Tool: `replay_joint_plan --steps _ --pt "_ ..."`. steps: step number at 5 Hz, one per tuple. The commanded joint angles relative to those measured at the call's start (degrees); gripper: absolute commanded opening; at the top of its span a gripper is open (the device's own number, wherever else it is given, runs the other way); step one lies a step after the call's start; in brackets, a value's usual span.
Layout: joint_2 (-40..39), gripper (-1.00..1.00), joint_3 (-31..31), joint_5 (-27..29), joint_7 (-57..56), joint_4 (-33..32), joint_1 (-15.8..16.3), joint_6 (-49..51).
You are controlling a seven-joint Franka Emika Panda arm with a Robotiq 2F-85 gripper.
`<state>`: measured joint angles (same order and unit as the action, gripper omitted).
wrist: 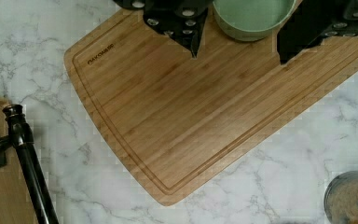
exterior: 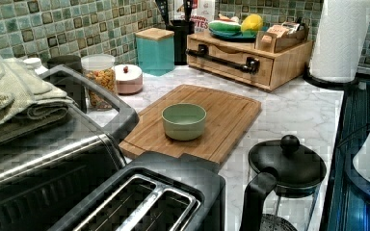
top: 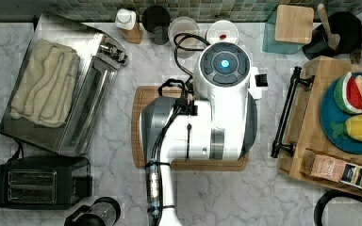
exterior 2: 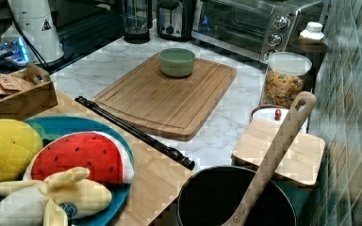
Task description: Open the drawer.
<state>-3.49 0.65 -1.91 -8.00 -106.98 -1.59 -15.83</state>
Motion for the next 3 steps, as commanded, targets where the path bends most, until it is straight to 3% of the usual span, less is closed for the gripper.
replay_joint_plan --steps 1,2,3 --pt "0.00 1.00 -0.04 -0.01 -0.03 -0.16 -0.05 -0.01" --pt "1.13 1.00 0.48 -3.24 -4.95 -5.53 -0.56 -5.17" --pt "0.38 1.00 2.05 -4.14 -12.00 -5.89 -2.60 -5.22"
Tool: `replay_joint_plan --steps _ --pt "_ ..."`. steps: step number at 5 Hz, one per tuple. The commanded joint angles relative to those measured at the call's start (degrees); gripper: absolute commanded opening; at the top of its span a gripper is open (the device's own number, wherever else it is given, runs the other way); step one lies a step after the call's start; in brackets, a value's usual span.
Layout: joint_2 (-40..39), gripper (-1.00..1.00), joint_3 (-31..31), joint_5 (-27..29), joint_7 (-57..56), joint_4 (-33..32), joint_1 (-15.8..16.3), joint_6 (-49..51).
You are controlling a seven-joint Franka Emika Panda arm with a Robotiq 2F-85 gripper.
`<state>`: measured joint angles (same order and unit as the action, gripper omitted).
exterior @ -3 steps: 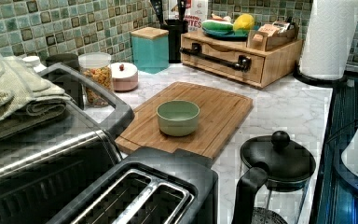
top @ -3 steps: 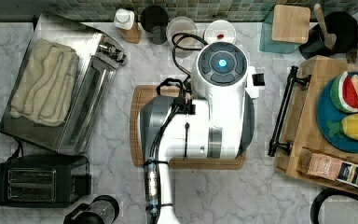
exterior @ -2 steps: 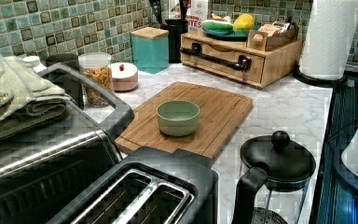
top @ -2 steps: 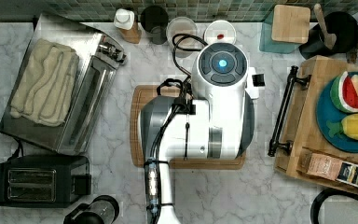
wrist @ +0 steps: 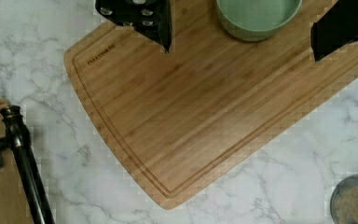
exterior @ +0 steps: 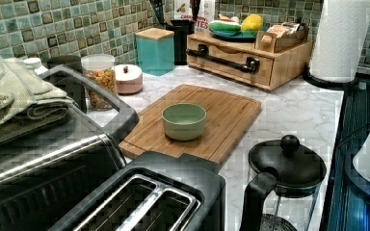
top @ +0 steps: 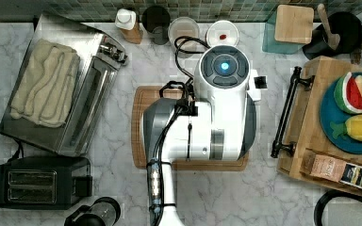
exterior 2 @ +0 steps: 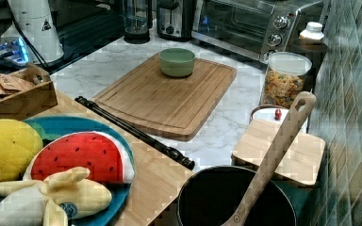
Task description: Open the drawer.
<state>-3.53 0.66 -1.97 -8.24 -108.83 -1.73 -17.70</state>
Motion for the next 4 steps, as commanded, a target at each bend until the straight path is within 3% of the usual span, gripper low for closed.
replay_joint_plan --steps 1,3,4 --pt "0.18 1.00 3.94 -5.44 -19.48 -5.29 -4.35 -8.18" --pt "-7.51 1.00 6.56 -4.88 -30.12 4.01 -7.44 -5.86" --pt "-6.64 1.00 7.24 -4.86 -33.63 0.67 -9.10 -13.68"
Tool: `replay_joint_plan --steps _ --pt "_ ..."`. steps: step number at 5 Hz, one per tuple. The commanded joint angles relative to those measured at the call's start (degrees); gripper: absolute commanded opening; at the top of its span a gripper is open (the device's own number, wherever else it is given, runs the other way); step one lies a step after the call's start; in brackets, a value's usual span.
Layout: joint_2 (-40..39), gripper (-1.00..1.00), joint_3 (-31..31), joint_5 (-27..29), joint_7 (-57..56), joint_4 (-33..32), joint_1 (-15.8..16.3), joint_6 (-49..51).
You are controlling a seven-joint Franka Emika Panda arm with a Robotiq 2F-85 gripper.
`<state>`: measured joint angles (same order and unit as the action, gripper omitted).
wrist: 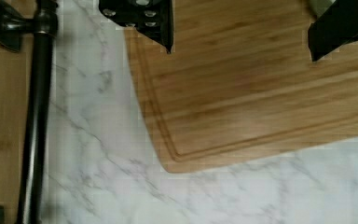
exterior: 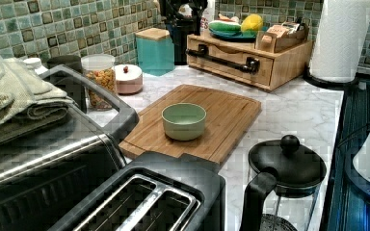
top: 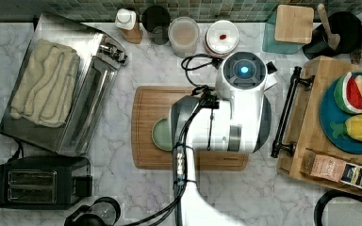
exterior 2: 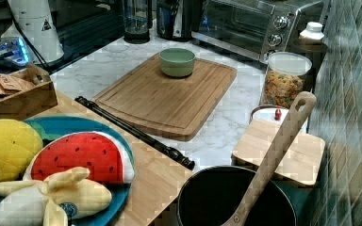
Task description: Open the drawer.
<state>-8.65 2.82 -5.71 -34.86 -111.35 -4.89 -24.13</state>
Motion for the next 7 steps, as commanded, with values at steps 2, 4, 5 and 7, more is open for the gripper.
replay_joint_plan --steps 2,4,5,7 --pt "-3.68 1.00 7.13 -3.37 -8.22 3.68 -5.91 -11.55" --pt "-7.67 1.00 5.77 -2.60 -8.62 5.13 -8.02 -13.35" --pt "-8.89 1.00 6.18 -3.38 -7.59 4.47 -7.89 -15.26" --pt "-14.11 1.00 6.67 -7.35 -9.36 8.37 -8.53 -14.11"
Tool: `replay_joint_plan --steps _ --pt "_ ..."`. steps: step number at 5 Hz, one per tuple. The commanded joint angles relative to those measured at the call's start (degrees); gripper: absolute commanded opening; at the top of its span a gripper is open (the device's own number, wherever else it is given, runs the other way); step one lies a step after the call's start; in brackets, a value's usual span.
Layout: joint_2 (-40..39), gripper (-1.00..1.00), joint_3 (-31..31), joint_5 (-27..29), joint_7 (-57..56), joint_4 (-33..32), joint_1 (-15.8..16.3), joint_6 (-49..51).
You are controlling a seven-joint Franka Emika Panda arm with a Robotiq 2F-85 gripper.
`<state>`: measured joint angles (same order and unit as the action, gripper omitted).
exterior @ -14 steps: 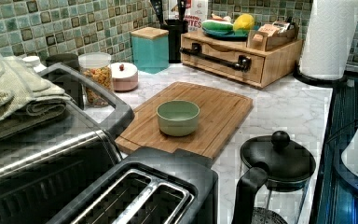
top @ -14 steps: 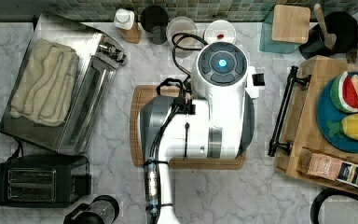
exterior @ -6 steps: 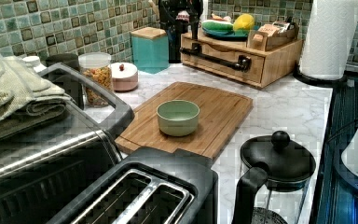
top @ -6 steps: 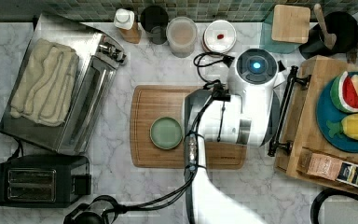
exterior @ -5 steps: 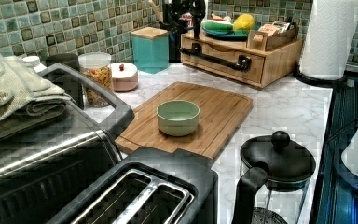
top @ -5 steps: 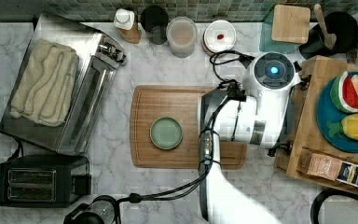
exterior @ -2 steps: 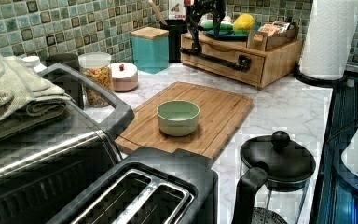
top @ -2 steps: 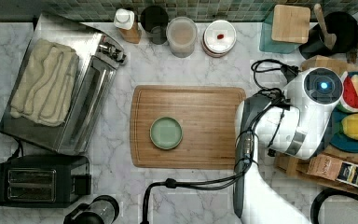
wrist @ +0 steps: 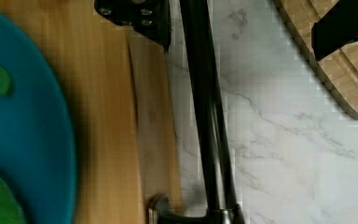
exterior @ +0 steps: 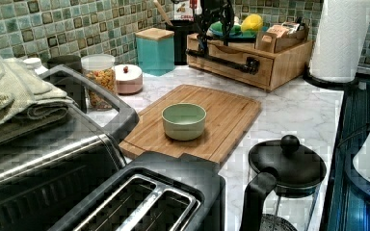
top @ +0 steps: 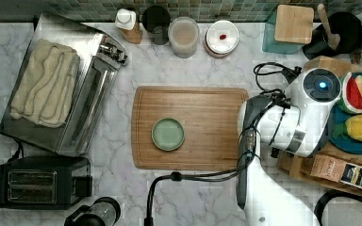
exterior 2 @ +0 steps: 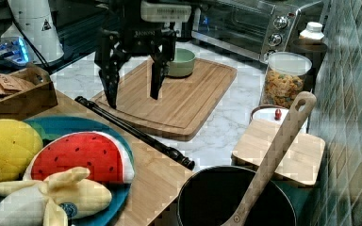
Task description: Open the drawer.
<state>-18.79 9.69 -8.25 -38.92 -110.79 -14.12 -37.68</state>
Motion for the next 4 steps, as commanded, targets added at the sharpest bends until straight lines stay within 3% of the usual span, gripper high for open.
replay_joint_plan --steps 1,2,3,4 --pt "-5.94 1.00 1.68 -8.88 -3.42 7.59 1.39 -3.61" --pt "-5.15 1.00 -1.13 -11.91 -0.13 6.79 -2.14 -4.38" --pt "-6.73 1.00 -1.43 -5.22 -4.81 7.13 -3.09 -6.10" --pt "-6.24 1.00 -2.64 -3.13 -4.87 6.83 -3.38 -5.28"
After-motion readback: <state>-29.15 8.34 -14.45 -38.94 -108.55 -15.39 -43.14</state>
